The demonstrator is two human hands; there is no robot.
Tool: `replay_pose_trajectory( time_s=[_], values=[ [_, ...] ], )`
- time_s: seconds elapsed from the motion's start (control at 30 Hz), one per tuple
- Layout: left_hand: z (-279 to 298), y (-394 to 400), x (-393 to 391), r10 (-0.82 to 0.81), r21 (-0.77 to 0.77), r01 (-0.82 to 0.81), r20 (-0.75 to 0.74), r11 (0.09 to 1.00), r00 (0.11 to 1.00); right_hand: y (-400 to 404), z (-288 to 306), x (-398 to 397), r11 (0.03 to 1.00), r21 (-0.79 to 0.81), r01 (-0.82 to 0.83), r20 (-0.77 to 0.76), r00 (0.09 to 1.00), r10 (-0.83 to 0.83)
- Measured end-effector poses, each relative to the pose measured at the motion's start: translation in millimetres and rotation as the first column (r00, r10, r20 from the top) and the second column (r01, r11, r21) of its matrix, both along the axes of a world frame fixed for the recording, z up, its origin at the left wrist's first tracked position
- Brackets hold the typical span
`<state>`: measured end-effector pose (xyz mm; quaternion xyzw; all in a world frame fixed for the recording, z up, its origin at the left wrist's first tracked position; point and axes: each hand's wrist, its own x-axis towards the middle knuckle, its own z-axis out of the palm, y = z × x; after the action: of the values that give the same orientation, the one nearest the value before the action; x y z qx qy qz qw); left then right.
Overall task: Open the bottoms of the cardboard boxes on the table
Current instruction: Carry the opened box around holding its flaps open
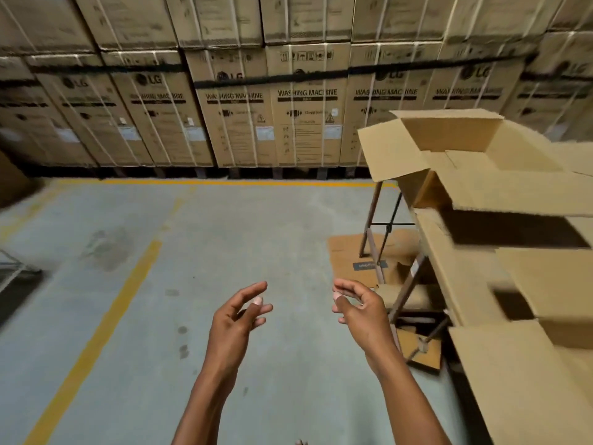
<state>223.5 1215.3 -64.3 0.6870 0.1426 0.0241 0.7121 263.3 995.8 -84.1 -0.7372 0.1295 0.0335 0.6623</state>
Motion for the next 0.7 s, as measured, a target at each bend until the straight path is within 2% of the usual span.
replay_pose_trajectory(
  time_s=[0.1,0.2,0.37,0.57,0.7],
  values=[
    [-7.2,28.6,51.2,0.015,-0.022,-0.016,-0.050,1.000,0.999,20.4,4.7,52.5,0.999,0.017,0.034,-0.015,0.999,-0.034],
    [-14.6,45.3,107.7,-0.039,-0.059,0.034,-0.088,0.998,0.995,37.0,2.6,98.0,0.996,0.043,0.083,-0.025,0.996,-0.082],
    [-18.7,58.0,235.6,-0.215,-0.045,0.212,-0.084,0.976,0.973,60.0,-9.6,186.4,0.974,0.036,0.224,-0.059,0.973,-0.222],
    [8.5,72.6,389.7,-0.449,0.012,0.450,-0.034,0.893,0.893,76.9,5.6,283.6,0.904,0.034,0.426,-0.020,0.905,-0.425],
    [24.3,60.4,478.7,-0.603,0.045,0.604,-0.039,0.796,0.797,78.1,17.3,332.9,0.827,0.042,0.560,0.035,0.827,-0.562]
  ],
)
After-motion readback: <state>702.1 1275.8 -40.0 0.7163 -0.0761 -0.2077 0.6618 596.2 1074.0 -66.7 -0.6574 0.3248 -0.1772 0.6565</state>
